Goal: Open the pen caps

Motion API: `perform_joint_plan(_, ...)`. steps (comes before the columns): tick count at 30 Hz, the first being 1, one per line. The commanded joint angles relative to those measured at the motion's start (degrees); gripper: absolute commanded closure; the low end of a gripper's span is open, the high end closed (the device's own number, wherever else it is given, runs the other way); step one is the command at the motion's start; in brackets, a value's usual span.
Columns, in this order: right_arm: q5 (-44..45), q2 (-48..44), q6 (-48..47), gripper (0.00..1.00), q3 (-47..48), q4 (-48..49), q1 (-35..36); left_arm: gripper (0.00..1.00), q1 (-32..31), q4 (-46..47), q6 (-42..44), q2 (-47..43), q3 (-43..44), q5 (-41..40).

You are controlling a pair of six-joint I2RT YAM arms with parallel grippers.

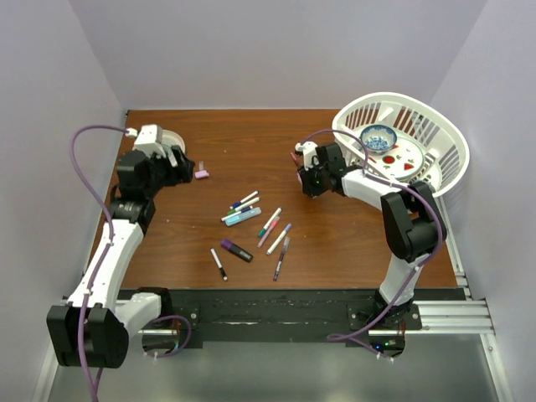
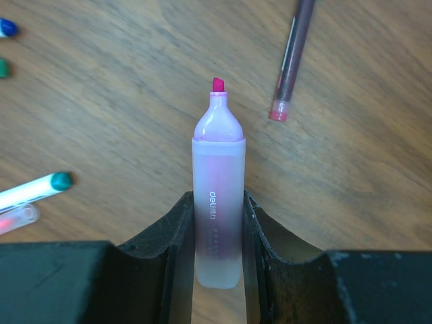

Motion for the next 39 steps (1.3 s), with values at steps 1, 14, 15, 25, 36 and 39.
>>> perform_joint_plan(1,3.1,1.8,-2.5,0.94,4.9,-3.6,-0.2,0.17,-2.8,-3.0,5.8,-4.1,-3.6,-6.6)
perform_joint_plan(14,4.3,11.6,-5.3,0.68,20.8,-13.5,-0.2,0.16,-4.0,-2.5,5.4,-4.9,-3.6,-4.4)
perform_joint_plan(15,4.7,11.6,-5.4,0.64,21.2,-13.7,-0.3,0.16,-4.1,-2.5,5.4,-4.8,-3.6,-4.1)
perform_joint_plan(25,-0.1,1.0,-8.7,0.34,16.7,-14.5,-0.2,0.16,-4.1,-2.3,5.4,-4.7,-3.7,-2.6)
perform_joint_plan(36,-21.3,-12.1,-17.9,0.26,7.8,-17.2,-0.3,0.16,-4.1,-2.0,5.4,-4.5,-3.9,-2.7)
perform_joint_plan(39,-26.2,-14.5,-20.3,0.26,5.0,-17.3,-0.2,0.16,-4.1,-2.0,5.3,-4.5,-3.9,-2.6)
